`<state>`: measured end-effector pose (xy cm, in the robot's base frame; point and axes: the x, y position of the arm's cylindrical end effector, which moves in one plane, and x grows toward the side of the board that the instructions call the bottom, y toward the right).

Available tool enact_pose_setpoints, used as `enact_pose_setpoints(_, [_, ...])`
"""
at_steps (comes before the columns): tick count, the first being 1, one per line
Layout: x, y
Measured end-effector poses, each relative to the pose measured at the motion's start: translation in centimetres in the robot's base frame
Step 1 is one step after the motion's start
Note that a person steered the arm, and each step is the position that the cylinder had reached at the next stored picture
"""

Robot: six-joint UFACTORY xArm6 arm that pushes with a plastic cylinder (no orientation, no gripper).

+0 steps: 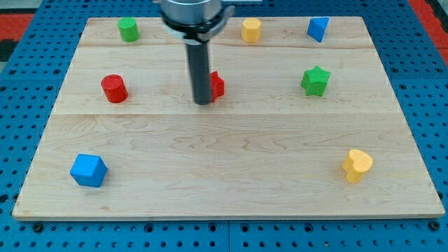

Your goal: Slide the green star to the right of the red star

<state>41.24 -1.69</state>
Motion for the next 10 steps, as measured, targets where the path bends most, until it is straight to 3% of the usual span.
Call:
enact_pose_setpoints(2, [1.0, 13.5])
enact_pose_setpoints(4, [-2.5, 21.6])
enact_pose_setpoints(7, [-11.0, 18.8])
enact_pose_setpoints(8, [-9.8, 16.1])
enact_pose_setpoints(10, [-8.7, 19.8])
